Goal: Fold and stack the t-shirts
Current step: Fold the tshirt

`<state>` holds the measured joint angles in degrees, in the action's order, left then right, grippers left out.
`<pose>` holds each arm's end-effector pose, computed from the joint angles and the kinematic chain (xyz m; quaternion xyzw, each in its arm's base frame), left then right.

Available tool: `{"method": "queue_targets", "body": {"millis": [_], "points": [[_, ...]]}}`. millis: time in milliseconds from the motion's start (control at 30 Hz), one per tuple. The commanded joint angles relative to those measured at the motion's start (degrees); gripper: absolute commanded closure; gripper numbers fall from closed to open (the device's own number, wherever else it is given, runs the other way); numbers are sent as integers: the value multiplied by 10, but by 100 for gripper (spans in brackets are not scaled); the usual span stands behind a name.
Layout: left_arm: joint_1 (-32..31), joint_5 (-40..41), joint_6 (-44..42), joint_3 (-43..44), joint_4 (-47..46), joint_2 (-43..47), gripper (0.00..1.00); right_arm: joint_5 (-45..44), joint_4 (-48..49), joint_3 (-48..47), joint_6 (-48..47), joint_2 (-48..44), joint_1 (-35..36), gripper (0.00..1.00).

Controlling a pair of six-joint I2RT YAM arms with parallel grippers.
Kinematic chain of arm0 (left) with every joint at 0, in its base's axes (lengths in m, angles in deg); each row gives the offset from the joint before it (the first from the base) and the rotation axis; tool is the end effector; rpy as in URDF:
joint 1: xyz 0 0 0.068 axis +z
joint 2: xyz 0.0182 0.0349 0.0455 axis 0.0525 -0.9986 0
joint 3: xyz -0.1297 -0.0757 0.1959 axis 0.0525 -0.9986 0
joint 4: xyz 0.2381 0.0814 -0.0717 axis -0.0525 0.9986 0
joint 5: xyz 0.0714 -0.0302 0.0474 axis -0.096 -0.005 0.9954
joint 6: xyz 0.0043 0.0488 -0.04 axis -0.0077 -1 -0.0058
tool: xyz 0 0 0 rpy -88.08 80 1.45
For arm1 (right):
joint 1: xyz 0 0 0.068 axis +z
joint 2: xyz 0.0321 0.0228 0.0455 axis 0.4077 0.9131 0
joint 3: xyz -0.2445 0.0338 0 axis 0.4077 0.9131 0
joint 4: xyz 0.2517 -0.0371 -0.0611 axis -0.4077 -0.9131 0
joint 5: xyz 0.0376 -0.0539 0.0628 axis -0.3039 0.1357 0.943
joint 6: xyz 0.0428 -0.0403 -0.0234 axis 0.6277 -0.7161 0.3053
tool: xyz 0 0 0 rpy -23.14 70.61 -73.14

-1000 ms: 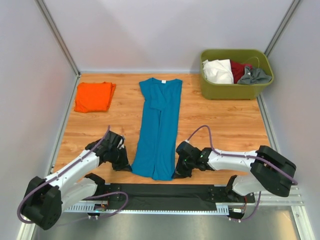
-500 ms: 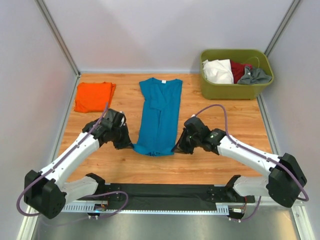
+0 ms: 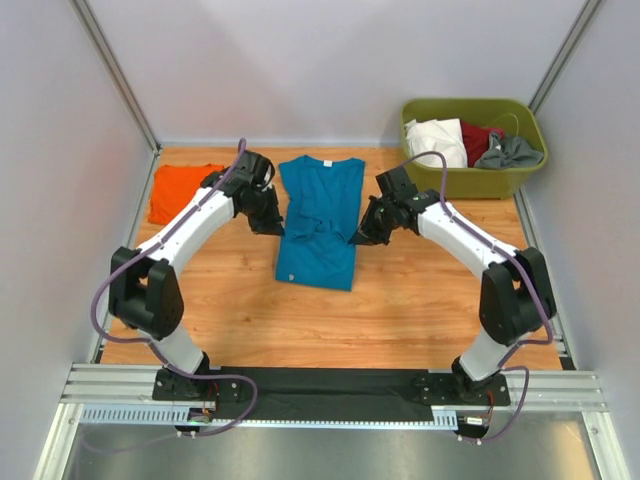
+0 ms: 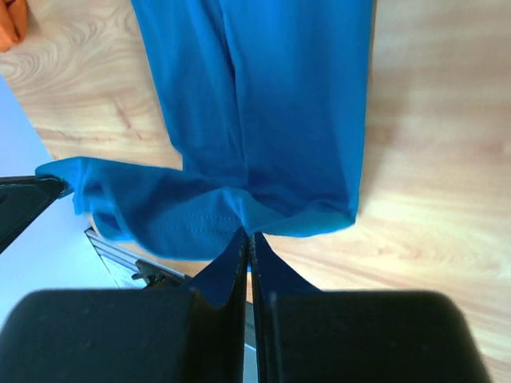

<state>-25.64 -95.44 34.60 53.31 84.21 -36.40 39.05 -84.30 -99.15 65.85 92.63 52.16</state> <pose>0.3099 -0.1374 0.2447 -0.1197 0.9597 -0.1893 0.1700 0.2978 0.1737 0.2145 0.1445 0.9429 0.2716 0.1277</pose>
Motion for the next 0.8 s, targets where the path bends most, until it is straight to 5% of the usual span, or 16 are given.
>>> {"method": "queue_targets", "body": {"millis": [0,400,767], "points": [[10,-11,-26,67,7,-63,100,42,-25,-71,-65,65,-28,100],[38,-50,-27,180,-2,-240,100,100,-52,-181,-118,240,-88,100],[44,-57,-33,217,1,-294,100,111,-86,-246,-153,294,-92,100]]}}
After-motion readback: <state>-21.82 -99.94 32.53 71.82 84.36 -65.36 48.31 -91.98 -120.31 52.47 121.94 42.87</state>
